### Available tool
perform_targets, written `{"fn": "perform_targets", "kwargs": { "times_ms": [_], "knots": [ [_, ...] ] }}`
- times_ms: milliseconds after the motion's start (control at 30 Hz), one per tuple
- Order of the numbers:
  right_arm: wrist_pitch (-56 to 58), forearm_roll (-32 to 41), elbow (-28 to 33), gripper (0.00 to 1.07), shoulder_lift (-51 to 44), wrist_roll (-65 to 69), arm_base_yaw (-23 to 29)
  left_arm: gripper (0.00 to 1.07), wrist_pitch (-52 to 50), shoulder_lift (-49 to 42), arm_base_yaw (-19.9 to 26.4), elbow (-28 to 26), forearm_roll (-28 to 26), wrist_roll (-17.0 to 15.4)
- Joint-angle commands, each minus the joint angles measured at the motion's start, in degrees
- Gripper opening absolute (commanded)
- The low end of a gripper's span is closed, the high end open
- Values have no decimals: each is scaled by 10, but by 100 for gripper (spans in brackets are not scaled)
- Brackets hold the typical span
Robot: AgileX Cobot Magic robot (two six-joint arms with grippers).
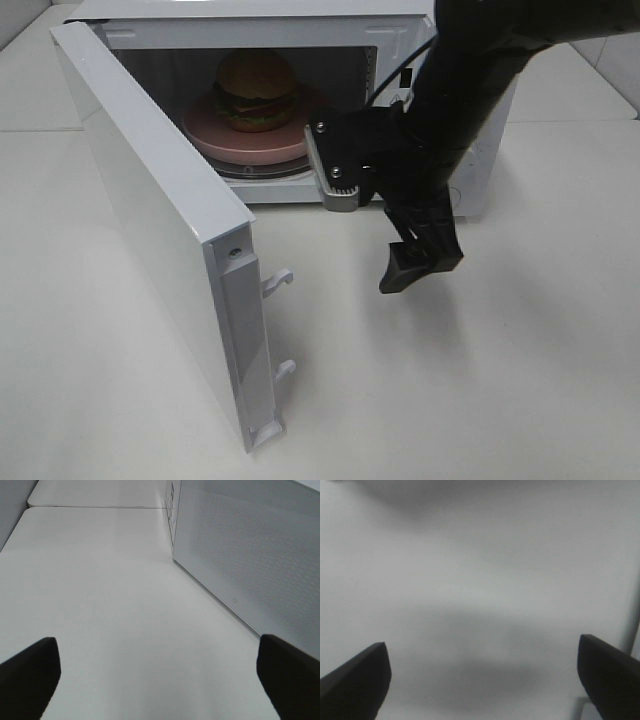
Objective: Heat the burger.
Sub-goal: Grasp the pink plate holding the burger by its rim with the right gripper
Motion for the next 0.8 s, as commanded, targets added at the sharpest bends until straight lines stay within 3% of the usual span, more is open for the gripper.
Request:
{"fn": "perform_targets", "kwargs": {
  "times_ms": [33, 167, 267, 333, 800],
  "knots": [
    [19, -2, -53, 99, 40, -22, 15, 100, -7, -9, 2, 2, -2, -4],
    [51, -8, -132, 99, 91, -15, 25, 100, -7, -9, 2, 2, -1, -4],
    [55, -9, -145, 99, 98, -15, 26, 100, -7, -9, 2, 2, -1, -4],
    [62, -8, -190, 99, 123, -21, 26, 100, -7, -9, 2, 2, -1, -4],
    [121, -18, -345, 99, 219, 19, 26, 100, -7, -9, 2, 2, -1, -4]
  ]
}}
